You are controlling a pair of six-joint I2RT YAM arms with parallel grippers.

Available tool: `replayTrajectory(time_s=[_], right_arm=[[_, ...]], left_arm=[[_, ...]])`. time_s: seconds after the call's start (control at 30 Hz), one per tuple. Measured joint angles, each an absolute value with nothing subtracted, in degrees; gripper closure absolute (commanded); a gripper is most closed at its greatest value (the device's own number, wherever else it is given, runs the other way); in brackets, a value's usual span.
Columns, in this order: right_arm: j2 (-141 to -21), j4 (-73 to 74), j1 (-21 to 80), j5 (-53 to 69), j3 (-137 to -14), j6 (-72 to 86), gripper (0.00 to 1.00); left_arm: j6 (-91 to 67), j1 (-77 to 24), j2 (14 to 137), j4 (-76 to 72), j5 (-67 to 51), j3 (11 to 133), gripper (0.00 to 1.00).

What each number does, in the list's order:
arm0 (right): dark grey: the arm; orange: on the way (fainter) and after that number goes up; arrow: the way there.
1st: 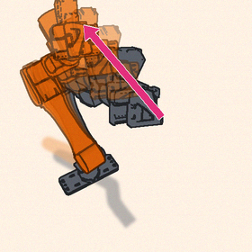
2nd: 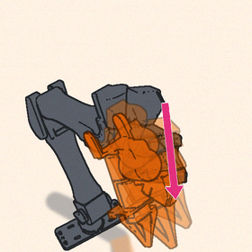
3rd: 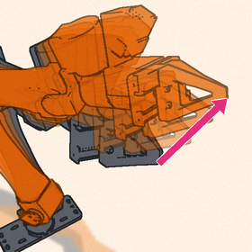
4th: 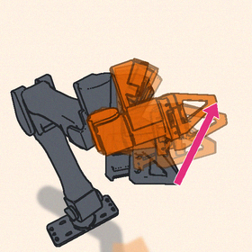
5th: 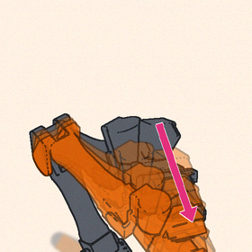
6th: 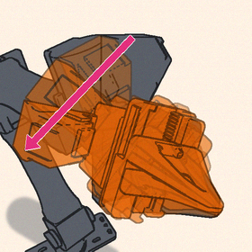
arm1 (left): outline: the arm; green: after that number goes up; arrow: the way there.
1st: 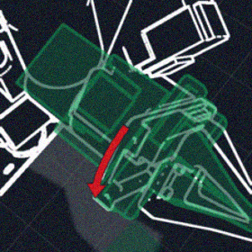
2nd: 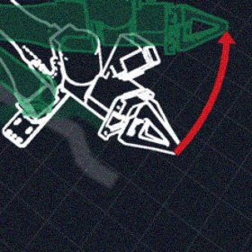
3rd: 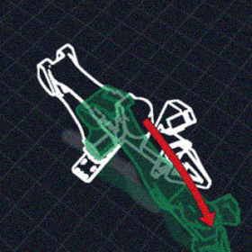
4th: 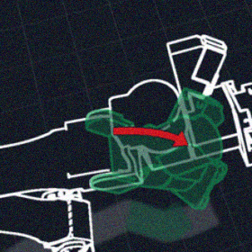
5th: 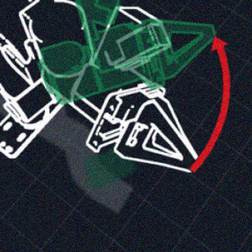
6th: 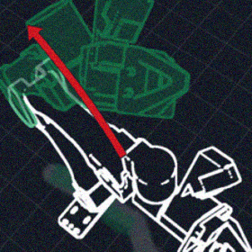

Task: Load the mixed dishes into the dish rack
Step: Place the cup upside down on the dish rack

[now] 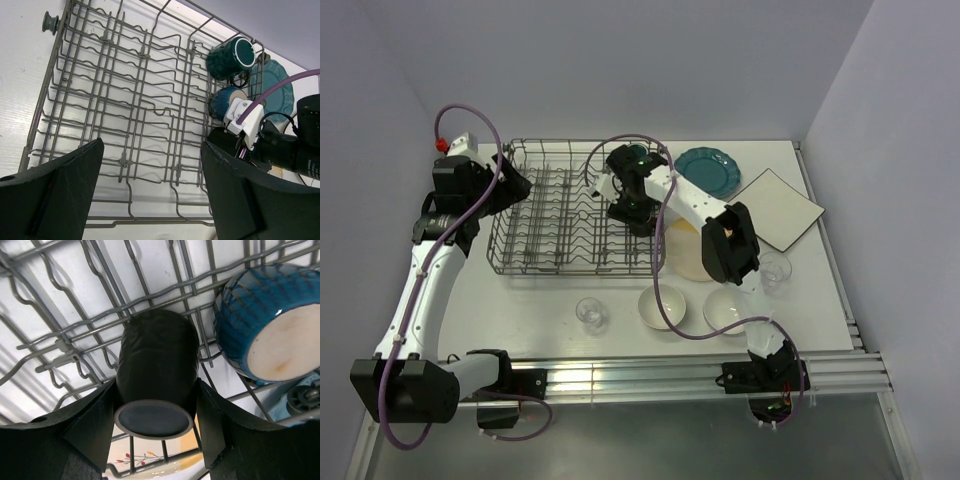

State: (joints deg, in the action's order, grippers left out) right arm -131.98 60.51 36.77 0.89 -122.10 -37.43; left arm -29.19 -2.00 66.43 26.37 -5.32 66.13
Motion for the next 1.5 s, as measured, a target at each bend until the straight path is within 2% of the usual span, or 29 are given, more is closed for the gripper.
replayTrajectory(time_s=[0.4,0.47,0.5,0.63,0.87,1.4,1.47,1.5], right_arm=[[-132.18,60.23,36.71,-0.93,-121.80,-37.85,0.59],[-132.18,60.23,36.71,-1.04,-121.80,-37.91,0.53],[-132.18,60.20,36.71,-1.08,-121.78,-37.98,0.45],[-132.18,60.12,36.69,-1.10,-121.69,-38.02,0.30],[-132.18,59.51,36.49,-1.56,-121.67,-38.22,0.20],[-132.18,59.35,35.00,-1.30,-123.28,-36.64,0.20],[-132.14,59.35,34.48,-0.43,-123.52,-36.34,0.19],[-132.07,59.37,34.28,0.16,-123.52,-36.36,0.18]], left_arm=[[-29.19,-1.67,65.82,26.35,-5.39,65.91,0.15],[-29.19,-1.67,65.82,26.35,-5.39,65.91,0.15],[-29.19,-1.63,65.82,26.37,-5.48,65.91,0.15],[-29.19,-1.58,65.82,26.37,-5.78,65.91,0.15],[-29.19,-1.58,65.82,26.39,-6.15,65.91,0.15],[-29.19,-1.56,65.82,26.46,-6.17,65.91,0.14],[-29.19,-1.56,65.82,26.44,-6.22,65.91,0.11],[-29.26,-1.52,65.82,26.44,-6.33,65.91,0.04]])
